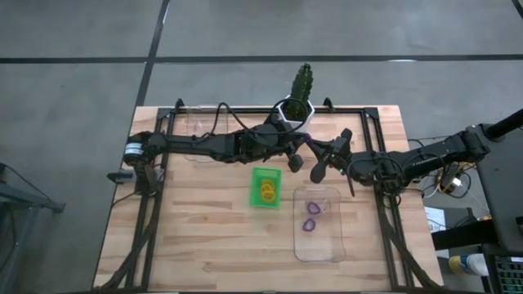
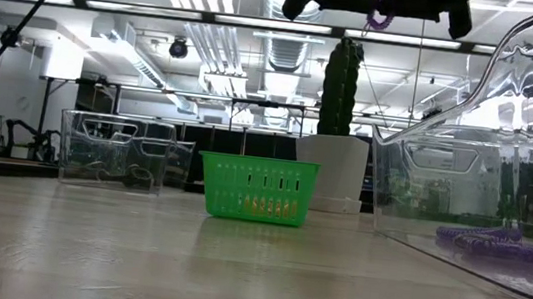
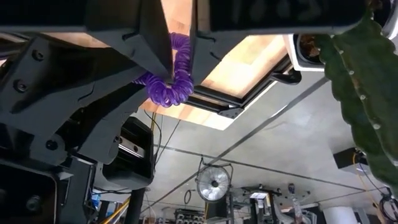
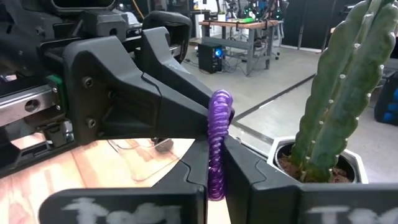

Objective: Sort spring keychains
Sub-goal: Put the purple spring keychain into the bottom transparent bin

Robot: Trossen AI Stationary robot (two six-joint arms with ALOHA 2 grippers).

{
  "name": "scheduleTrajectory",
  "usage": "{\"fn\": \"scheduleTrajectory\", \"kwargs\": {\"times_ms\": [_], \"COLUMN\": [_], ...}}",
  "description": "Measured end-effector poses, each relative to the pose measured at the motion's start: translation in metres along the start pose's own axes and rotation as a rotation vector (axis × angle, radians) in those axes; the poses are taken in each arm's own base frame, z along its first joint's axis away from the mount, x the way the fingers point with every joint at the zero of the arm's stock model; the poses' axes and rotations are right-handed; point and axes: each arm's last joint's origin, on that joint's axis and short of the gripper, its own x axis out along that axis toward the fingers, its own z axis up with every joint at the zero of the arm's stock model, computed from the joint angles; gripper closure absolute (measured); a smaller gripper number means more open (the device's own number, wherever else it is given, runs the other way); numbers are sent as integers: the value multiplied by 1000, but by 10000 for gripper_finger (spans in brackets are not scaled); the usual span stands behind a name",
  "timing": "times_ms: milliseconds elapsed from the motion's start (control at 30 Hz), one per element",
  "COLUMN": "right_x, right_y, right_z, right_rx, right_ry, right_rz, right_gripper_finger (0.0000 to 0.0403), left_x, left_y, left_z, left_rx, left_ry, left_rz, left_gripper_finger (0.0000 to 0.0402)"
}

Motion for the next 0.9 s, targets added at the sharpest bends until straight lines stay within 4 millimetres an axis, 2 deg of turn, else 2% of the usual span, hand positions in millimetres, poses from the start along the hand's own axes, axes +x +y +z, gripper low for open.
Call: {"fn": "scheduleTrajectory", "kwargs": {"times_ms": [300, 400, 567, 767, 900], "right_x": [0, 0, 0, 2, 0], "right_y": [0, 0, -1, -2, -2], "right_z": [0, 0, 0, -1, -2], "right_rx": [4, 3, 5, -1, 25], "right_ry": [1, 2, 0, 4, 27], "right_rz": [-1, 4, -9, -23, 16], "right_gripper_finger": [385, 385, 385, 385, 385], "left_x": [0, -3, -18, -49, -74], "left_y": [2, 3, 8, 12, 17], "left_z": [0, 1, 15, 40, 48], "left_rx": [42, 85, 86, 39, 14], "left_ry": [8, 17, -5, -51, 5], "left_rz": [22, 65, 116, 104, 100], "left_gripper_finger": [259, 239, 234, 234, 234]}}
